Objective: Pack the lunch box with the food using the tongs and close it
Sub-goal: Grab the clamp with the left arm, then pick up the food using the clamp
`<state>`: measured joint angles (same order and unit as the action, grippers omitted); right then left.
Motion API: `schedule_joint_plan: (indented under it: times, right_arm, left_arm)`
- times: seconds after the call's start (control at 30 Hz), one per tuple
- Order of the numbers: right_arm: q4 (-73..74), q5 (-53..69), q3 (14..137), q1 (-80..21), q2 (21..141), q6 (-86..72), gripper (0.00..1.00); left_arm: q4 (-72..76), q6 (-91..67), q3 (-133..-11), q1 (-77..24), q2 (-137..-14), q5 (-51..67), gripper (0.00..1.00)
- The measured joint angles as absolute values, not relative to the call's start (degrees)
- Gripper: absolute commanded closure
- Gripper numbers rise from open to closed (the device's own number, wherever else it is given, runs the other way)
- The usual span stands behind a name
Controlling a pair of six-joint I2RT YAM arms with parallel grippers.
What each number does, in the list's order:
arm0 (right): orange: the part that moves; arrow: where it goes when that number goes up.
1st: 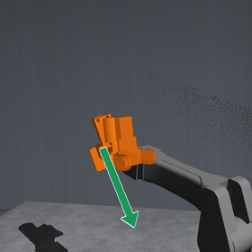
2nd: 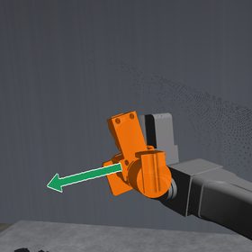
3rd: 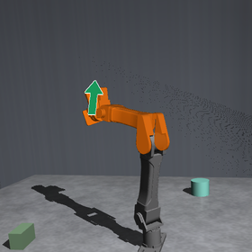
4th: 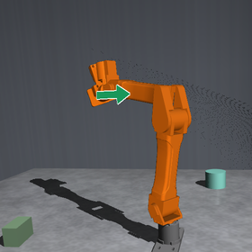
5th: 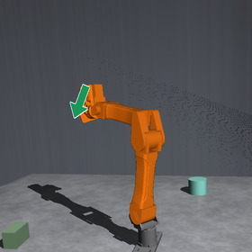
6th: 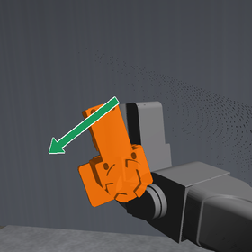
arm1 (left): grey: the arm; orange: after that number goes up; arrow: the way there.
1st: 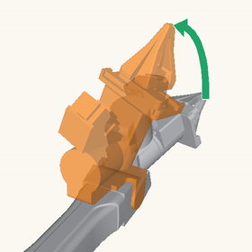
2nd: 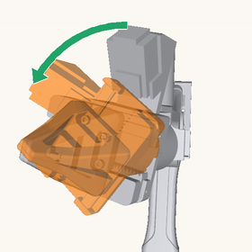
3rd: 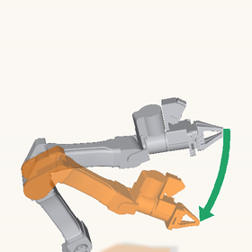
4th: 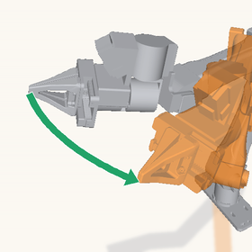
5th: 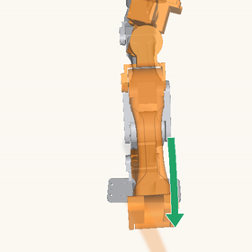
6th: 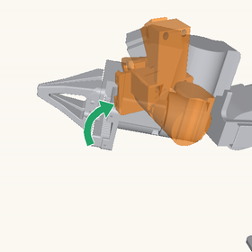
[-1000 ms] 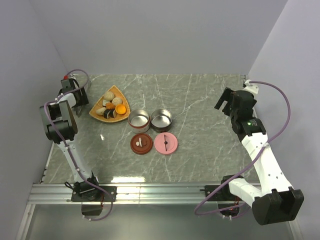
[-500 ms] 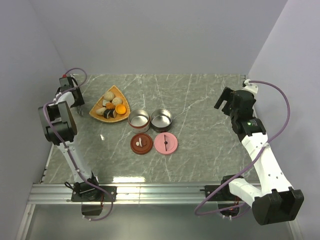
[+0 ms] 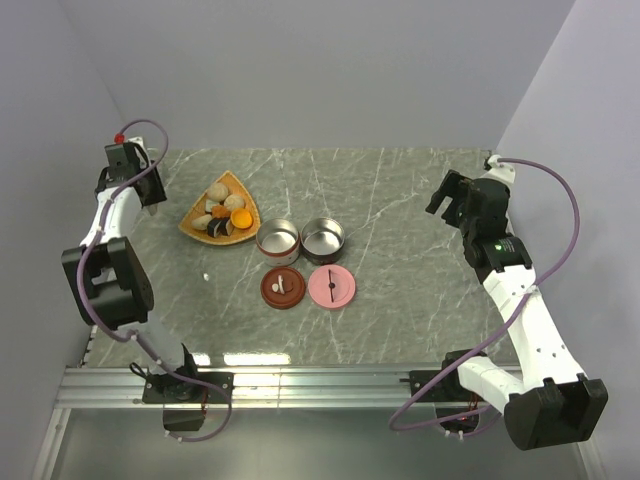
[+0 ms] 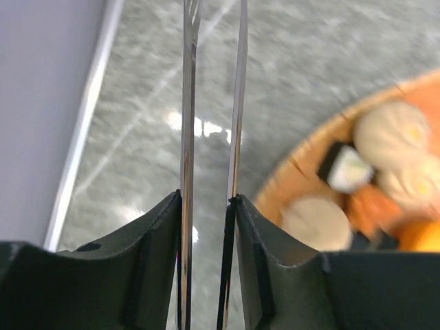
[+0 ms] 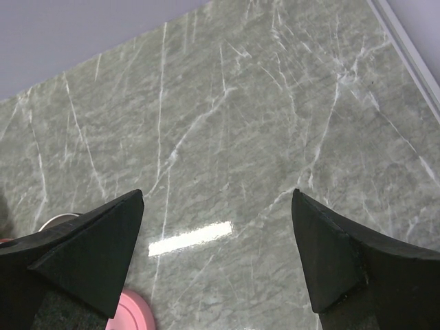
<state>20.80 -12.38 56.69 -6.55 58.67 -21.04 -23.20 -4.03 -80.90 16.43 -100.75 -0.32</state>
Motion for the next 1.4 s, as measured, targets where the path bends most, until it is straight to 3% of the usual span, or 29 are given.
schedule_joint_plan:
  times: [0.63, 1.4]
  right_arm:
    - [18.4, -9.9, 56.7, -7.8, 58.1, -20.6, 0.06]
    - [18.3, -10.7, 56.1, -8.4, 53.5, -20.5, 0.06]
  left_arm:
    - [-35.1, -9.1, -67.5, 6.0, -67.5, 5.4, 0.58]
    - [-34.7, -11.8, -61.4, 2.6, -68.9, 4.2, 0.57]
